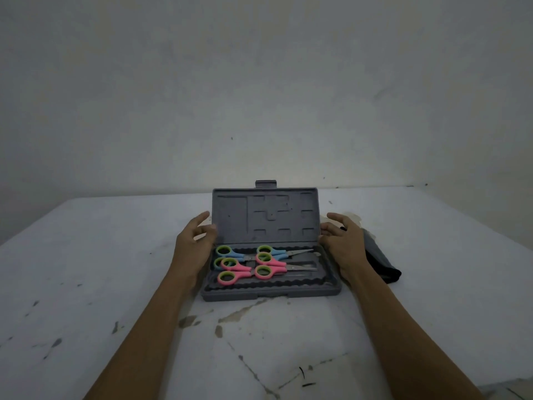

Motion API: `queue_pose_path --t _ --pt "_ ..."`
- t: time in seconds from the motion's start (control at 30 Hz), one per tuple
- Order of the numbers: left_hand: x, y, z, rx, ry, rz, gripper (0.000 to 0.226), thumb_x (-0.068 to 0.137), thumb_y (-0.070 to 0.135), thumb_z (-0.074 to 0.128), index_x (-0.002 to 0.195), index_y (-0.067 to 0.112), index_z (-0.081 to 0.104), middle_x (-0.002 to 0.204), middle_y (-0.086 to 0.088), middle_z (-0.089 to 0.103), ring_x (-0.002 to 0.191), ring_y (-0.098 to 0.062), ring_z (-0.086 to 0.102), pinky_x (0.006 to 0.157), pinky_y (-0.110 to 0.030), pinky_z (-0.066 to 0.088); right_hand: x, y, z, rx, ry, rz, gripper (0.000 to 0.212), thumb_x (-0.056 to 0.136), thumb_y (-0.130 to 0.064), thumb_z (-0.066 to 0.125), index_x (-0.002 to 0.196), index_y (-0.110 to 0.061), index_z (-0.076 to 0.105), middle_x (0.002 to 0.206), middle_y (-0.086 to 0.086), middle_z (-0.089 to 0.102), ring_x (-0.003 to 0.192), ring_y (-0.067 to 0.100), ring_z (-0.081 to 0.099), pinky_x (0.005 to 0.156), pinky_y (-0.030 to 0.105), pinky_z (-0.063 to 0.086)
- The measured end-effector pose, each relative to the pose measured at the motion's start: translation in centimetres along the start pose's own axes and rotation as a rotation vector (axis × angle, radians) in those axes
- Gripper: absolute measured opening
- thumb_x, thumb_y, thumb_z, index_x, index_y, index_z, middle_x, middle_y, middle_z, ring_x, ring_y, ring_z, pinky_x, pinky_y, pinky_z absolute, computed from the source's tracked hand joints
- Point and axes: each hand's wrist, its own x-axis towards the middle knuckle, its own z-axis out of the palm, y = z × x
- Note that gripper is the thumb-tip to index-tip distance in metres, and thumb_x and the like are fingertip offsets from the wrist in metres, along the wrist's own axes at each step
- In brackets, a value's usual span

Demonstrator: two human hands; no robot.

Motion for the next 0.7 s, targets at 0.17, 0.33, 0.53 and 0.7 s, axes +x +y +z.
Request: queue_pose_path --t 0.17,0.33,0.53,0.7 --pt "-0.7 1.6 0.5 0.035 -0.036 0.12 0.04 0.099 0.035 0.049 0.138 0.04 0.041 0.097 0.007 0.057 0.09 -0.003 0.057 0.075 -0.024 0.05 -0.2 -0.3 0.1 -0.099 0.009 -0.123 0.043 0.082 0.016 0.057 0.118 -0.009 0.061 0.083 0.008 0.073 0.085 0.029 0.07 0.079 0.037 0.059" --pt "-0.5 2.8 0.4 0.028 0.064 0.18 0.027 0.099 0.024 0.052 0.125 0.019 0.046 0.112 -0.001 0.056 0.106 -0.017 0.057 0.08 -0.028 0.049 -0.7 -1.2 0.6 -0.035 0.041 -0.154 0.029 0.08 0.017 0.059 0.097 -0.005 0.069 0.086 0.008 0.074 0.085 0.027 0.071 0.076 0.037 0.06" --pt "-2.1 5.0 0.0 -0.021 0.021 0.315 0.021 0.098 0.022 0.054 0.119 0.018 0.056 0.117 0.003 0.064 0.104 -0.003 0.059 0.087 -0.015 0.046 -3.0 -4.1 0.9 0.042 -0.059 -0.195 0.031 0.085 0.003 0.067 0.108 -0.004 0.048 0.092 0.004 0.072 0.084 0.017 0.071 0.068 0.027 0.059" --pt "-4.9 4.9 -2.3 0.293 -0.156 0.492 0.017 0.095 0.019 0.059 0.109 0.02 0.068 0.105 0.013 0.069 0.098 -0.001 0.062 0.081 -0.008 0.05 -6.2 -6.6 -0.4 -0.606 -0.103 -0.699 0.043 0.081 -0.013 0.074 0.118 -0.026 0.056 0.102 -0.013 0.067 0.094 0.001 0.062 0.081 0.019 0.05"
